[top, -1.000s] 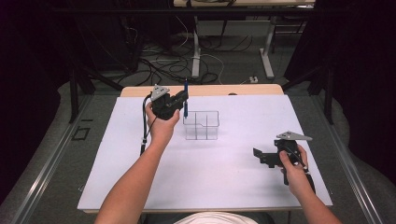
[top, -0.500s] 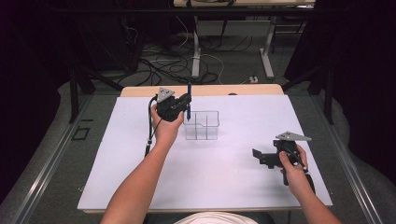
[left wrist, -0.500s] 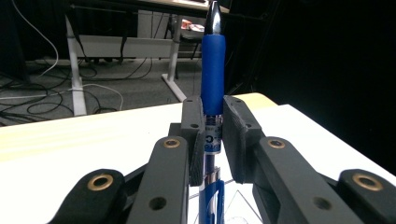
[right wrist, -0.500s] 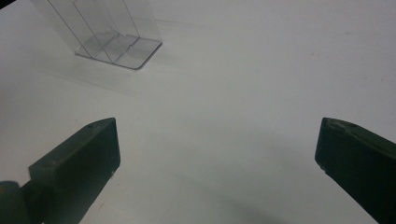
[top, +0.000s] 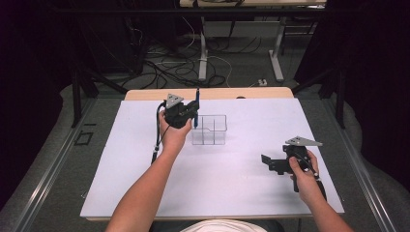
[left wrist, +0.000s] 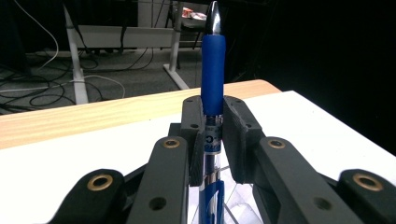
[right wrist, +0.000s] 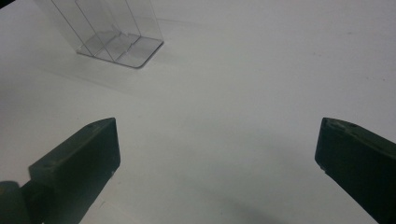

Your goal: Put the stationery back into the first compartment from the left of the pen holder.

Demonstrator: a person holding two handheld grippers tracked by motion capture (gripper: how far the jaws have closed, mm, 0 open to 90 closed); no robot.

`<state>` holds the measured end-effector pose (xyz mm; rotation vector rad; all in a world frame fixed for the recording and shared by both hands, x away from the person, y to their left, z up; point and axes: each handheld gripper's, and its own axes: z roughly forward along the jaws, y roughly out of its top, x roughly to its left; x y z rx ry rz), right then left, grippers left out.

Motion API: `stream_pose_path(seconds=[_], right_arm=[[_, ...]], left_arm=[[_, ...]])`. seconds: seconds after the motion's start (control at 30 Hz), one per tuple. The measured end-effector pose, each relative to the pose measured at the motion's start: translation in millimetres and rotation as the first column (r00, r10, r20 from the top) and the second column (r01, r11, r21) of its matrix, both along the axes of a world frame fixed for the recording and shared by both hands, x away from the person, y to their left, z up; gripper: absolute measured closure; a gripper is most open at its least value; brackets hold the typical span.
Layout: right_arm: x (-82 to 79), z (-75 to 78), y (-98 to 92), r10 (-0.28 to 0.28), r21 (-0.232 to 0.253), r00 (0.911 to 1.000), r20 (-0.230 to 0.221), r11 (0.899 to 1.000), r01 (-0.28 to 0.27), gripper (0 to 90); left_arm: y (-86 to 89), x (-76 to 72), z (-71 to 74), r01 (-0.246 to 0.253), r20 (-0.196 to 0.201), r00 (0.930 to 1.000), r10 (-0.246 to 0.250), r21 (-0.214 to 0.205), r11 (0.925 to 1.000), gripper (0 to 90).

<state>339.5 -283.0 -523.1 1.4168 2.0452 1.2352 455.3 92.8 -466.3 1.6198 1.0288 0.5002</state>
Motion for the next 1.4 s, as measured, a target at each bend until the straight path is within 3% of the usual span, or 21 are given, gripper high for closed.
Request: stream_pose_path(seconds=[0.2, 0.43, 0.57, 0.73, 0.87, 1.2, 1.4], right_arm=[[-0.1, 0.0, -0.2, 0.002, -0.004, 1.0, 0.0, 1.0, -0.002, 0.0], [-0.3, 0.0, -0.2, 0.004, -0.006, 1.0, 0.0, 1.0, -0.004, 0.0], [-0.6, 0.4, -0.2, 0.007, -0.008, 1.0, 0.0, 1.0, -0.007, 0.0], [-0.6, 0.6, -0.6, 0.005, -0.01, 1.0, 0.008, 1.0, -0.005, 0.0], [-0.8, 0.9, -0.8, 0.004, -0.013, 0.9999, 0.01, 1.0, -0.003, 0.0], [-1.0, 1.2, -0.8, 0.001, -0.014, 0.9999, 0.011, 1.0, -0.001, 0.0], [-1.3, 1.7, -0.6, 0.001, -0.01, 0.9999, 0.012, 1.0, -0.001, 0.0]], left_arm=[[1.7, -1.2, 0.6, 0.019, -0.031, 0.9993, -0.019, 0.022, 0.9996, 78.3], [9.0, -5.3, 6.6, 0.022, -0.042, 0.9989, -0.022, 0.002, 0.9998, 64.3], [13.8, -8.7, 9.9, 0.022, -0.034, 0.9992, -0.023, -0.015, 0.9996, 56.4], [21.4, -14.1, 11.3, 0.019, 0.002, 0.9998, -0.019, -0.006, 0.9998, 46.3], [29.7, -19.7, 14.2, 0.012, 0.019, 0.9998, -0.012, -0.034, 0.9994, 41.1], [52.7, -34.3, 29.5, -0.022, 0.039, 0.999, 0.022, -0.004, 0.9998, 32.0], [67.8, -41.6, 35.9, 0.021, 0.002, 0.9998, -0.021, 0.026, 0.9994, 23.1]])
